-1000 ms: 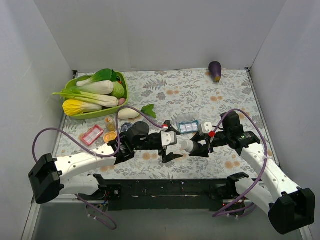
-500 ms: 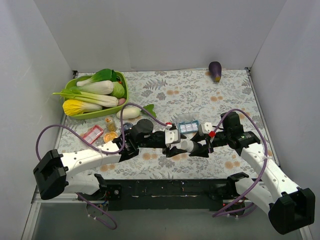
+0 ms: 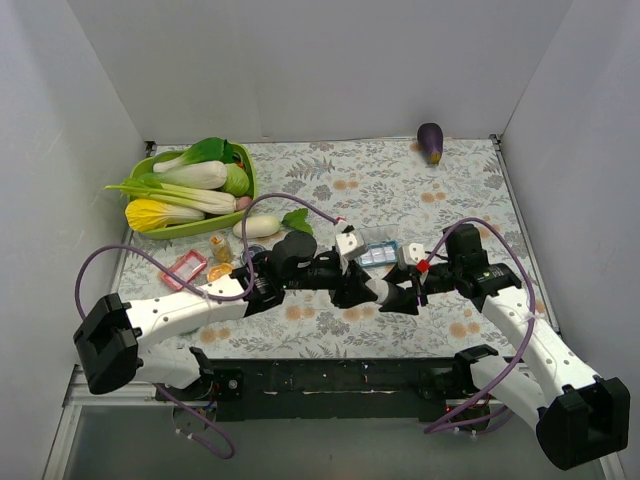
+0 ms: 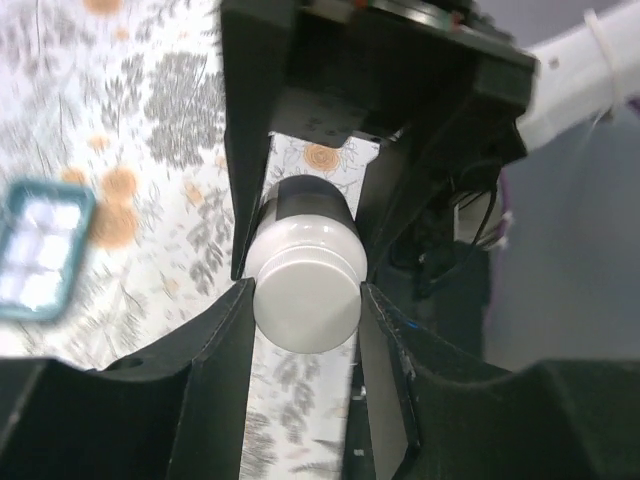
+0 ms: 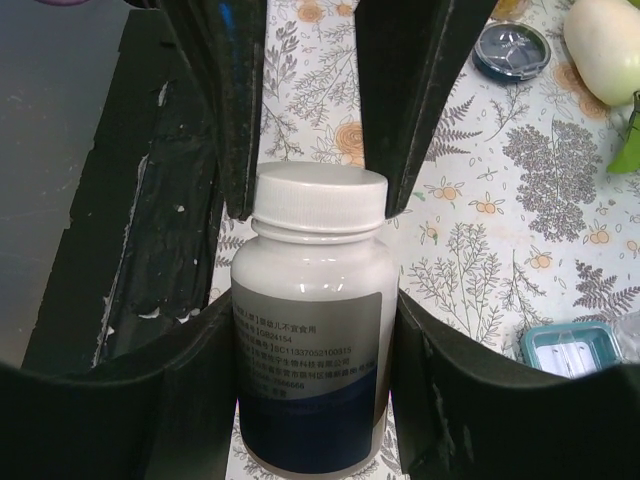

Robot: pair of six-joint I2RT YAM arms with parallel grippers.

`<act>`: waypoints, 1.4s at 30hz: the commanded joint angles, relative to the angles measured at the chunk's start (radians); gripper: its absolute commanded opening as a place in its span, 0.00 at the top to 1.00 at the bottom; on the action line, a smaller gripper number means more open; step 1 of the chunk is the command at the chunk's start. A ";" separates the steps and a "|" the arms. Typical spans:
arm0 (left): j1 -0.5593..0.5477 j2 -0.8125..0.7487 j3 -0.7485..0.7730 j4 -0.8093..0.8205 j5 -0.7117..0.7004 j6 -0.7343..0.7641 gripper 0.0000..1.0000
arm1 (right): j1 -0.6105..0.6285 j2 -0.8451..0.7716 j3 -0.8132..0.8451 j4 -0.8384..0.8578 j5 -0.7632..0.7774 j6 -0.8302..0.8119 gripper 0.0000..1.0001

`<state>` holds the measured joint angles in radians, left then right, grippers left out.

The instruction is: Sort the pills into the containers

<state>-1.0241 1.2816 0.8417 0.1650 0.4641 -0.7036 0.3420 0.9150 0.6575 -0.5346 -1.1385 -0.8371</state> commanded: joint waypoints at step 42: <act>0.104 -0.085 0.093 -0.386 -0.099 -1.556 1.00 | -0.005 -0.030 -0.019 0.133 0.098 0.115 0.99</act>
<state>-0.9455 1.2812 0.9745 -0.2306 0.3233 -1.9976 0.3420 0.8955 0.6392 -0.4259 -1.0676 -0.7353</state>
